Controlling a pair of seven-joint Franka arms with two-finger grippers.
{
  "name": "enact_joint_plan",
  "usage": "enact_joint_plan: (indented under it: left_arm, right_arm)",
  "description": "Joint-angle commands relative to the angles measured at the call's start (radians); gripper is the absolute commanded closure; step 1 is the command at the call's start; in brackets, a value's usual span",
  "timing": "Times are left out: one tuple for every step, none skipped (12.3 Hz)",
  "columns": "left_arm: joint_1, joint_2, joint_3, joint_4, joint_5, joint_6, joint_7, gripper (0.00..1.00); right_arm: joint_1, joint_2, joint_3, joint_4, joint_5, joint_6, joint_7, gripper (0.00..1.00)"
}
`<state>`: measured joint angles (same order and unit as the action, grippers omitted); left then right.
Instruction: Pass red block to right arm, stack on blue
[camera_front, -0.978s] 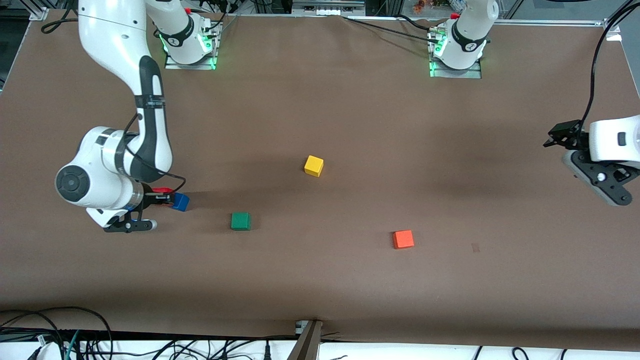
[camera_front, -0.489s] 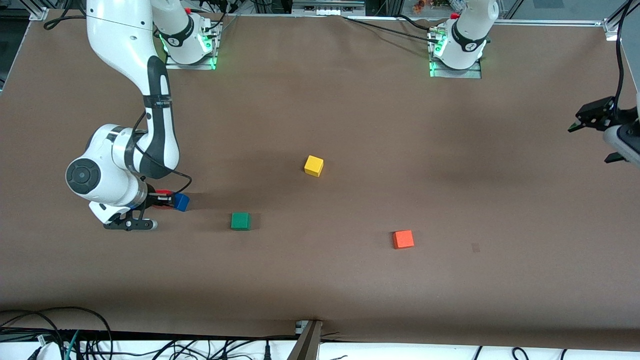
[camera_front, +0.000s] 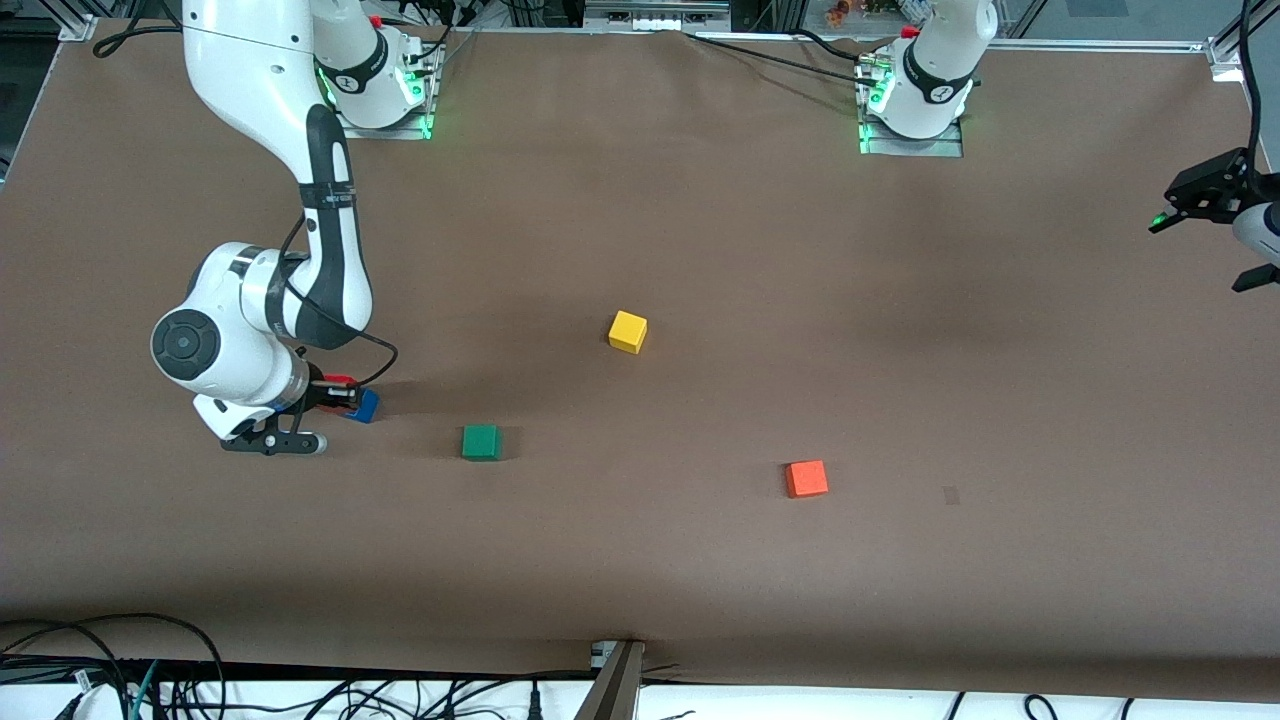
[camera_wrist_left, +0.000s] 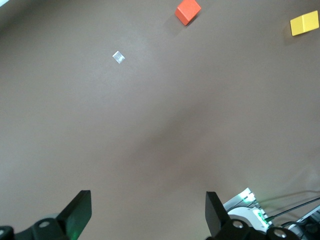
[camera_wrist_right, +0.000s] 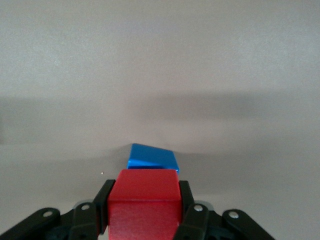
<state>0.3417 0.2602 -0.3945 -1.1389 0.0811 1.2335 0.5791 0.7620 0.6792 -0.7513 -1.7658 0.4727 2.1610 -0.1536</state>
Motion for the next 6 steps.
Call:
enact_joint_plan:
  left_arm:
    - [-0.05,-0.16,0.035,-0.178,-0.018,0.023,-0.199,0.0]
    - [-0.1,-0.2,0.07,-0.223,-0.015,0.026,-0.281,0.0]
    - [-0.152,-0.232,0.118,-0.264,-0.015,0.049,-0.335,0.0]
    - [-0.192,-0.266,0.165,-0.319,-0.017,0.082,-0.35,0.0]
    - [-0.225,-0.294,0.208,-0.362,-0.023,0.113,-0.352,0.0]
    - [-0.251,-0.309,0.254,-0.389,-0.05,0.129,-0.354,0.0]
  right_arm:
    - [0.02,-0.039,-0.01,-0.047,-0.008,0.019,0.016,1.0]
    - [0.02,-0.039,-0.01,-0.047,-0.008,0.019,0.016,1.0]
    - [0.02,-0.039,-0.01,-0.049,-0.008,0.019,0.016,1.0]
    - [0.019,-0.039,-0.01,-0.047,-0.008,0.019,0.016,1.0]
    - [0.019,-0.039,-0.01,-0.049,-0.008,0.019,0.016,1.0]
    - [0.019,-0.039,-0.01,-0.047,-0.008,0.019,0.016,1.0]
